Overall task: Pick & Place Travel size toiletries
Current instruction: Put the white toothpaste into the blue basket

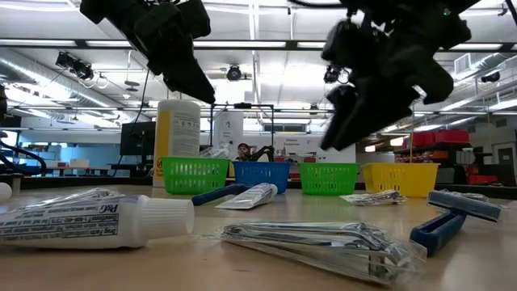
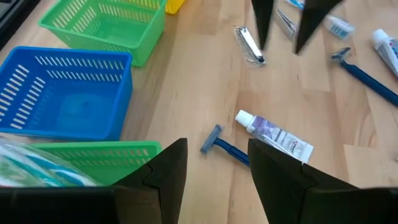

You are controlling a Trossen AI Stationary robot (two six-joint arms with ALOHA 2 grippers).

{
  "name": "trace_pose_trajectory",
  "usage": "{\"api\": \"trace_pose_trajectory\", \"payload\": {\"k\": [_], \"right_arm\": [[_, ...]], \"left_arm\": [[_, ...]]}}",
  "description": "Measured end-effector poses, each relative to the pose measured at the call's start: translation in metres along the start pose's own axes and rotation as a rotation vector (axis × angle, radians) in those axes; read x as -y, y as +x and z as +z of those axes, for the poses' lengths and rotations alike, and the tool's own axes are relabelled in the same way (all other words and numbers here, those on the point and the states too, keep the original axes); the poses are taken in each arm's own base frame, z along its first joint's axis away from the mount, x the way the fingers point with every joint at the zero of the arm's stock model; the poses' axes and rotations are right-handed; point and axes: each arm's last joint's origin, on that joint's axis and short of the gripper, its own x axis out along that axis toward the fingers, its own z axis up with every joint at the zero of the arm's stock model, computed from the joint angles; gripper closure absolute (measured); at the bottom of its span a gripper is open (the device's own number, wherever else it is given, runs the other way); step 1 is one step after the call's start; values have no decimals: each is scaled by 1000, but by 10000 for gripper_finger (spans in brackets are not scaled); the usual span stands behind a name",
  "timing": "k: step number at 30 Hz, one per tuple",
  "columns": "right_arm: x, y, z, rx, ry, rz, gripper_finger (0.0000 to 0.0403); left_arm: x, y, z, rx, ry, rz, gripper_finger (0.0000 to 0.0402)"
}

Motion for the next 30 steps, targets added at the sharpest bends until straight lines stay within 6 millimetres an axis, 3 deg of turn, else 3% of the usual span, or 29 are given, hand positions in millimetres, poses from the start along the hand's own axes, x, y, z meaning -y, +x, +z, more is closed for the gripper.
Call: {"api": "trace_pose_trajectory", "payload": {"k": [7, 14, 26, 30], "right_arm": [[3, 30, 11, 186, -184, 34, 195], [25, 55, 7, 259, -155, 114, 188], [45, 63, 1, 258, -103, 115, 155], [47, 62, 1, 252, -90, 84, 151]], "left_arm": [[0, 0, 1, 10, 3, 13, 224], [0, 0, 2, 23, 6, 11, 224], [0, 0, 2, 26, 25, 10, 224], [0, 0, 3, 32, -85, 8, 224]]}}
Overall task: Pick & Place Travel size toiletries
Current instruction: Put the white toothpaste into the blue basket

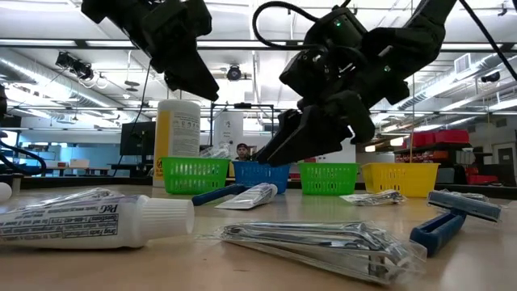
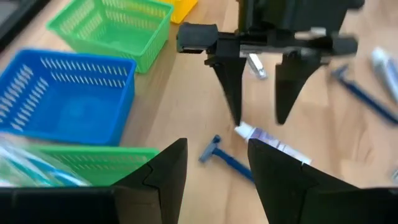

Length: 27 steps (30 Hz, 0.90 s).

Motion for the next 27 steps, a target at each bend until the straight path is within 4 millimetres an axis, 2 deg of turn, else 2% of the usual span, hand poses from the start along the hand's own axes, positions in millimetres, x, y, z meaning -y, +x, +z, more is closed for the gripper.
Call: {"api": "trace_pose_trajectory", "payload": {"k": [2, 7, 9, 13, 17, 22, 27], "right_arm": [[-1, -2, 2, 2, -4, -16, 151], [-6, -9, 7, -18, -5, -35, 151], [-7, -9, 8, -17, 13, -33, 151], [-8, -9, 7, -30, 16, -29, 151], [-6, -9, 6, -40, 3, -69, 151], [-4, -9, 6, -55, -34, -128, 151], [3, -10, 5, -98, -139, -260, 151]], "left_arm": [[3, 0, 0, 2, -89, -18, 224], [24, -5, -4, 4, -52, -80, 224], [29, -8, -6, -29, -95, -72, 224], [36, -17, -8, -139, -212, -34, 228], [52, -33, -12, -267, -300, -23, 241], [75, -46, -25, -373, -535, -48, 258], [89, -59, -42, -549, -707, -34, 262]]}}
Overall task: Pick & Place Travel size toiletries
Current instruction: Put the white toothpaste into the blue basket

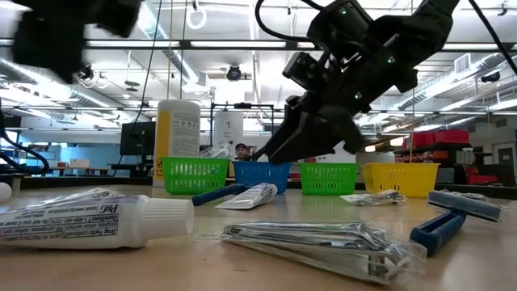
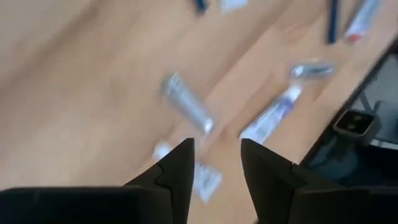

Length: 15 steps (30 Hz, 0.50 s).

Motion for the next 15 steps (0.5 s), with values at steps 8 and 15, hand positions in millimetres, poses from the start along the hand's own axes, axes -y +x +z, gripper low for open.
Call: {"api": "trace_pose_trajectory", "payload": {"k": [8, 15], "right_arm": [[18, 1, -1, -7, -17, -149, 151], [23, 3, -3, 26, -5, -79, 151]], "left_arm": [[4, 15, -35, -113, -291, 88, 239], [8, 52, -48, -253, -345, 191, 208]]}}
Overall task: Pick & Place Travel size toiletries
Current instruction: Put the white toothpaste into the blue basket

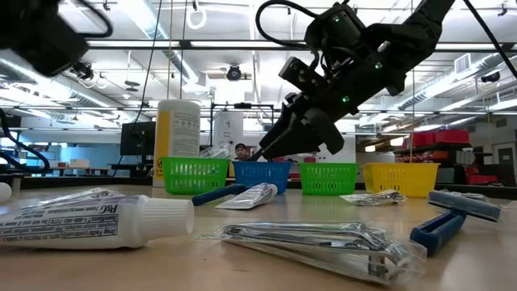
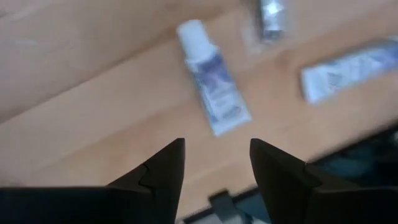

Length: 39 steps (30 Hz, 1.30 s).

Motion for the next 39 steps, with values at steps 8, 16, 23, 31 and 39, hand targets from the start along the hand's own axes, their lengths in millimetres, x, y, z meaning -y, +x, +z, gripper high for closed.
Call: {"api": "trace_pose_trajectory", "payload": {"k": [8, 16, 23, 31, 39], "right_arm": [[4, 0, 6, 67, 7, -30, 151], [12, 0, 14, 218, 23, 24, 151], [22, 1, 10, 218, 37, 9, 151], [29, 2, 7, 208, 52, -5, 151], [27, 2, 6, 210, 54, 30, 151]], "left_arm": [[6, 24, 6, 117, -120, 10, 206], [6, 33, 9, 183, -183, 11, 219], [4, 45, 12, 154, -218, 18, 223], [5, 50, 10, 98, -199, 22, 223], [13, 43, 9, 105, 52, 0, 223]]}}
